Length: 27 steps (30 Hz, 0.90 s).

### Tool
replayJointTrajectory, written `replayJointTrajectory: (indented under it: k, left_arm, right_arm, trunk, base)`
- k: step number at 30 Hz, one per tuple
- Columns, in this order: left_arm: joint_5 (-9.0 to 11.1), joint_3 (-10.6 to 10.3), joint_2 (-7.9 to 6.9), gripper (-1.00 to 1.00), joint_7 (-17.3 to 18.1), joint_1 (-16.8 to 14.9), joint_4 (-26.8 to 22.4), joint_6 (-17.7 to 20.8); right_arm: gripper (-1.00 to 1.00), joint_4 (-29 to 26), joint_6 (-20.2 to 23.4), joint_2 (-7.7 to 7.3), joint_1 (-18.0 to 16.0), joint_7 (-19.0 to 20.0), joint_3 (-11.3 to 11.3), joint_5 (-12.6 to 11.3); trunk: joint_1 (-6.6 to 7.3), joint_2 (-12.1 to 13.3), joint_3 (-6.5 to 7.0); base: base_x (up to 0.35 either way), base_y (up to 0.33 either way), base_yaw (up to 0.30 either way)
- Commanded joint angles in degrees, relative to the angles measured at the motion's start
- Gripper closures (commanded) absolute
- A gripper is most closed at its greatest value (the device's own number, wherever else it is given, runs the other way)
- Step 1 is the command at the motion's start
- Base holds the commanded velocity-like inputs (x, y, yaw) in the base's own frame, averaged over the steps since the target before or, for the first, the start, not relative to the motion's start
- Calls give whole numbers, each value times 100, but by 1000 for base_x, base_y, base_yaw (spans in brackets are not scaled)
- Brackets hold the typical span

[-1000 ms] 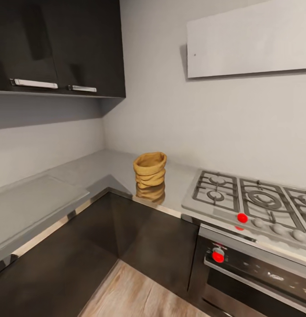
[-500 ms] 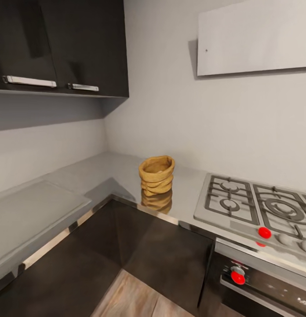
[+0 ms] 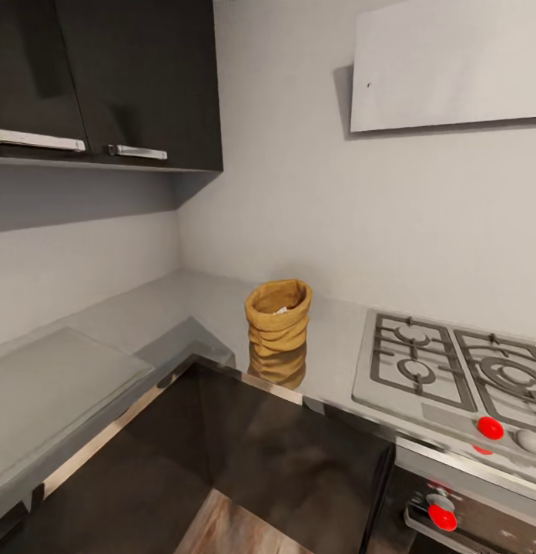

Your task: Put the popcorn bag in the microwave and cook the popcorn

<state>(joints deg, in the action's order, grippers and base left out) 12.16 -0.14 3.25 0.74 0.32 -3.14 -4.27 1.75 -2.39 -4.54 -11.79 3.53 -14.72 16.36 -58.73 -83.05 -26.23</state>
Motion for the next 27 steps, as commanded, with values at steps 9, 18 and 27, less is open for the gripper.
replayJointTrajectory:
  k: [9, 18, 27]
  left_arm:
    - [50, 20, 1, -100, 5, 3, -11, -12]
    - [50, 22, 1, -100, 5, 3, -11, -12]
    - [59, 39, 1, -100, 5, 3, -16, -20]
  right_arm:
    - [-100, 18, -17, -3, -8, 9, -49, 45]
    - [-100, 18, -12, -3, -8, 14, -49, 51]
    - [-100, 18, -15, -3, -8, 12, -49, 49]
  trunk:
    - [0, -3, 52]
    - [0, -3, 109]
    - [0, -3, 163]
  base:
    - [3, 1, -165]
    - [0, 0, -166]
    - [0, 0, -165]
